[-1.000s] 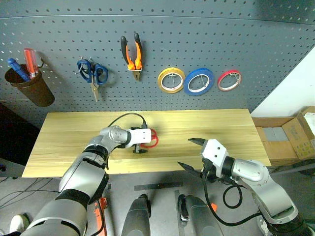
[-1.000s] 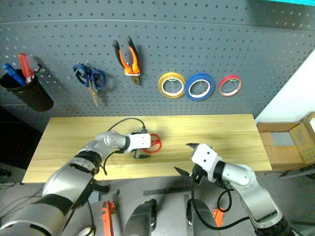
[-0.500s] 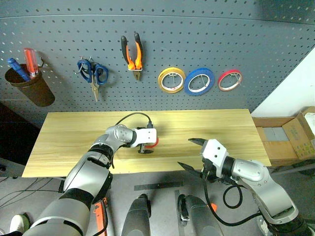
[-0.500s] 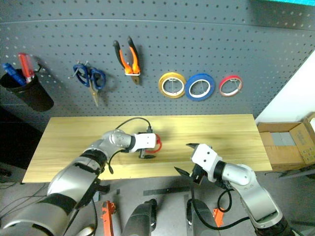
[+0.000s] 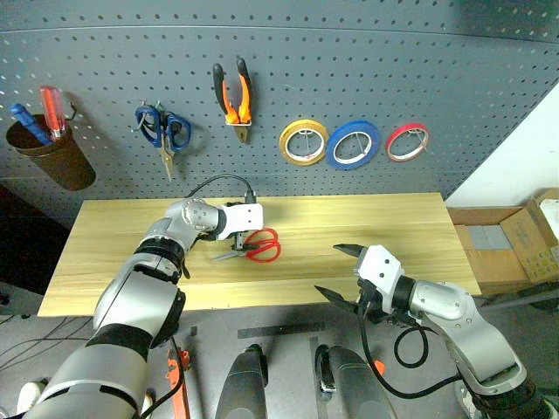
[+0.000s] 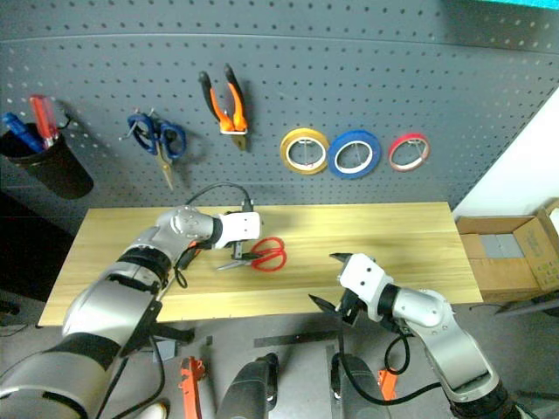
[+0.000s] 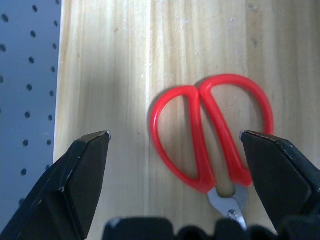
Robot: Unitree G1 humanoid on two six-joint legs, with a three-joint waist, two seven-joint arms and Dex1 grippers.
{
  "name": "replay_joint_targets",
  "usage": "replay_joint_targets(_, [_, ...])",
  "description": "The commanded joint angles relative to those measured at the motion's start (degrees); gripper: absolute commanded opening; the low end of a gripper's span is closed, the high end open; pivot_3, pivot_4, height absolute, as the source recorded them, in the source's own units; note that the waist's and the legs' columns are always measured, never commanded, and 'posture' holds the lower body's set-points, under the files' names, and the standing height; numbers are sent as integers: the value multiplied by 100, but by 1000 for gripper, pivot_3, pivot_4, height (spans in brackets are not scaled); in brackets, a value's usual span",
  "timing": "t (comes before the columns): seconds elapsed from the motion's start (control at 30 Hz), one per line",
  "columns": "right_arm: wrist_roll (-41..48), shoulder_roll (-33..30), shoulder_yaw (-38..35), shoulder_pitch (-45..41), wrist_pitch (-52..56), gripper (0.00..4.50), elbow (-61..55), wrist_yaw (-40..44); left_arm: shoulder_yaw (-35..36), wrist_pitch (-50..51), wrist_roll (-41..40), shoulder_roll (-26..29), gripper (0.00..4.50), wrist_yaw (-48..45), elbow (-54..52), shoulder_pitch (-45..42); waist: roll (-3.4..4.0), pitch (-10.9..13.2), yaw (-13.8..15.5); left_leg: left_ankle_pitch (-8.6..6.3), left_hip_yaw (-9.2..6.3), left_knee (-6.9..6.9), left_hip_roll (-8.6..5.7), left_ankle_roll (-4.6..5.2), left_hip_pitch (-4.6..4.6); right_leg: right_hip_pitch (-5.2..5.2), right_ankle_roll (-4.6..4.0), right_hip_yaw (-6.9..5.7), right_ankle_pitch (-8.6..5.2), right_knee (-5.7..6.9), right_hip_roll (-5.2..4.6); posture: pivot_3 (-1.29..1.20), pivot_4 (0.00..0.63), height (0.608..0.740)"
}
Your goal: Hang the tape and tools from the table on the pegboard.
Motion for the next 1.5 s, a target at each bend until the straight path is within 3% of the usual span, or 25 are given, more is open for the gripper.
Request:
replay_joint_targets(0.03, [88,1,-62,-13,-100,4500,-124,39,-106,-70,105,-7,4484,282,-94,152,2,2,-1,0,1,0,1,0,0,0,0,1,0,0,0,-62,310,740])
replay_joint_targets(0.43, [105,-34,-67,53,-49,4500,-195,50,-224,10,161,-108,4484,312,-70,401,-1,93,0,0,1,0,3,0,0,-2,0,3,0,1,-1,-63,321,740])
replay_joint_targets(1.03, [74,-7,-83,-71,-136,4500,-29,80,-153,152,-118,-761,4484,37,-392,368,0,102,-4,-1,3,1,2,0,-3,-3,1,2,1,0,1,-59,303,740])
replay_joint_targets(1.5, [58,42,-47,-104,-192,4500,25,81,-152,293,-76,-198,4484,75,-425,275,0,102,-1,-1,6,1,1,0,-4,-7,1,2,1,2,5,-45,299,740])
